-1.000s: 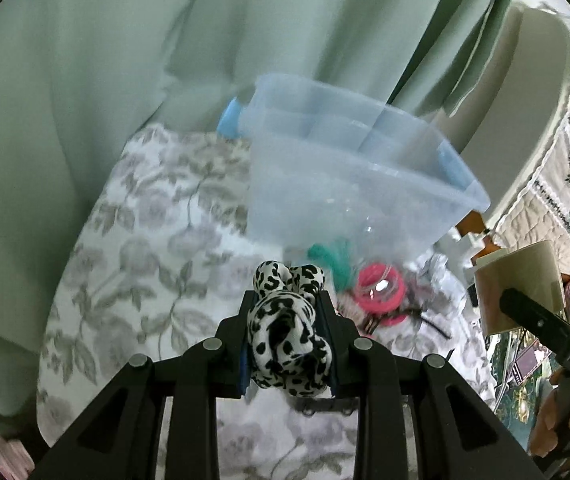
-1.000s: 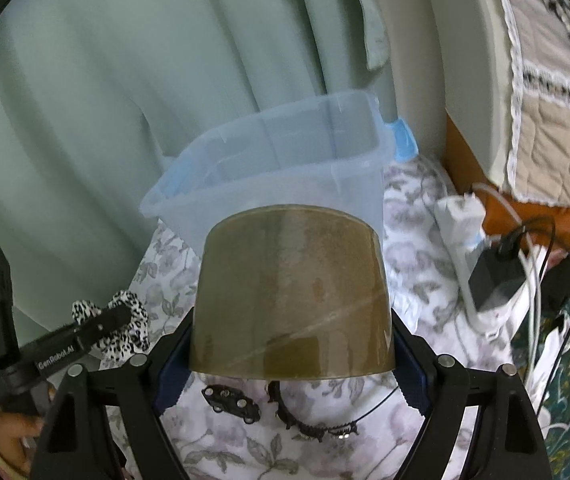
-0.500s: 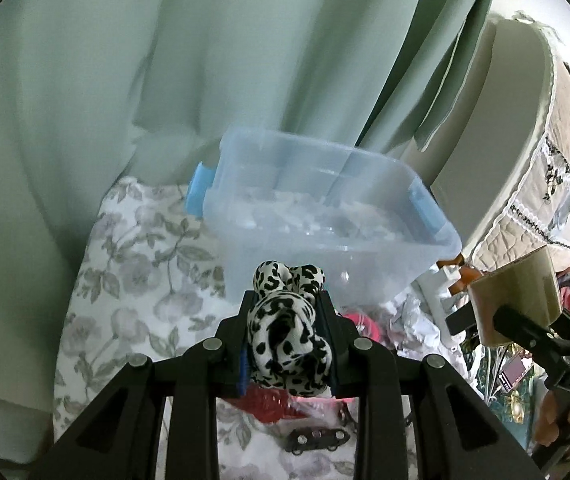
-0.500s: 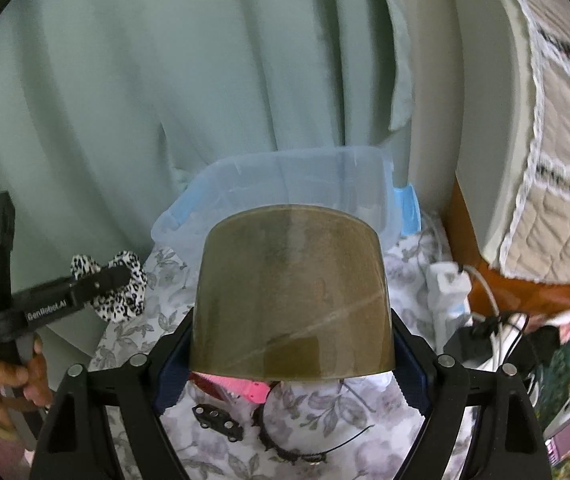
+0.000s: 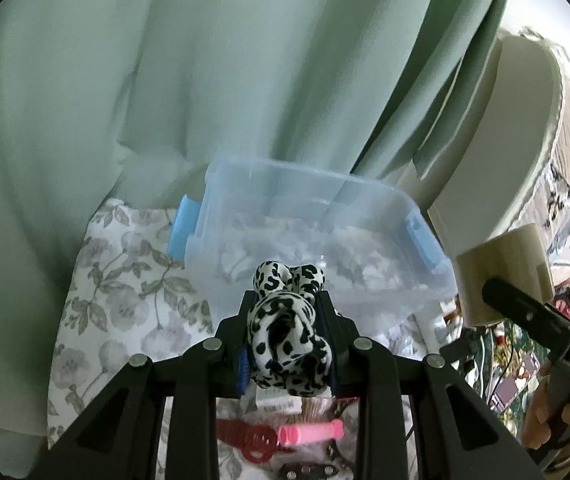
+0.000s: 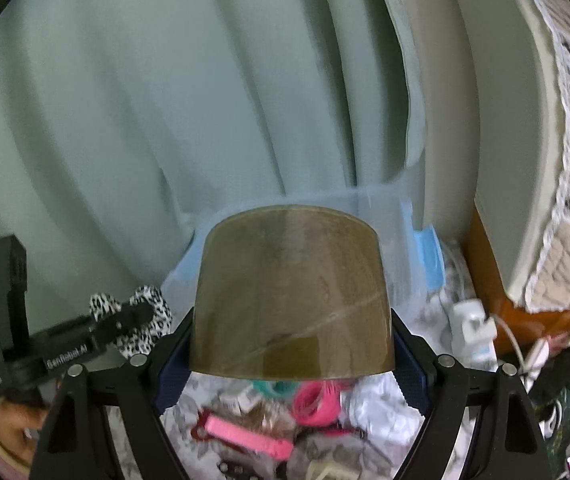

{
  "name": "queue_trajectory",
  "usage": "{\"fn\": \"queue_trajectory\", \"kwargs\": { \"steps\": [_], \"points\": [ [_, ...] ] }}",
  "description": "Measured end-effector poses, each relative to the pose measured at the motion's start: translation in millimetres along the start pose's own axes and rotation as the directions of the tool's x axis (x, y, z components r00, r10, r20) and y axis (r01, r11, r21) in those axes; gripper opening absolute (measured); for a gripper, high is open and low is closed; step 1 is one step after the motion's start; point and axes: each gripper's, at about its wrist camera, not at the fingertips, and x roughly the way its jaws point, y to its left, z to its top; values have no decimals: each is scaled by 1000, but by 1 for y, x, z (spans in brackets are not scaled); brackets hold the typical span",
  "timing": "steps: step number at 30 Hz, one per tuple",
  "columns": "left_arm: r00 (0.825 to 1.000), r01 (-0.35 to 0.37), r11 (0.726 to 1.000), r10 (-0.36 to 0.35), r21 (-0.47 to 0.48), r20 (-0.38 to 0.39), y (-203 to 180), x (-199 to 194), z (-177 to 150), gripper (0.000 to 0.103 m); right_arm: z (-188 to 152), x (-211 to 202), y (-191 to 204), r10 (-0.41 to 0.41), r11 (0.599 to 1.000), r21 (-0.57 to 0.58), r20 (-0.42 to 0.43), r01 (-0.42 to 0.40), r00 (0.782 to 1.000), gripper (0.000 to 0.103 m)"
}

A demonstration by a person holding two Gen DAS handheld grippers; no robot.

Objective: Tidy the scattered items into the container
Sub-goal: 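Lift the scrunchie and tape roll over the clear box with both tools, then open both tools to drop the scrunchie and tape roll into the box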

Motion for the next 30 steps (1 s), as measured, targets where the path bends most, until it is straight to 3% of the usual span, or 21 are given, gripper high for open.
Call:
{"fn": "queue_trajectory", "kwargs": {
  "steps": [10,30],
  "points": [
    [999,-2,1000,3,-25,38,0,17,31,29,19,32,-11,-22,1000,20,-6,22,1000,87],
    [998,-36,999,35,-29,-52,4,88,40,30,15,105,-36,-49,998,45,-110,54,993,87]
  ]
}}
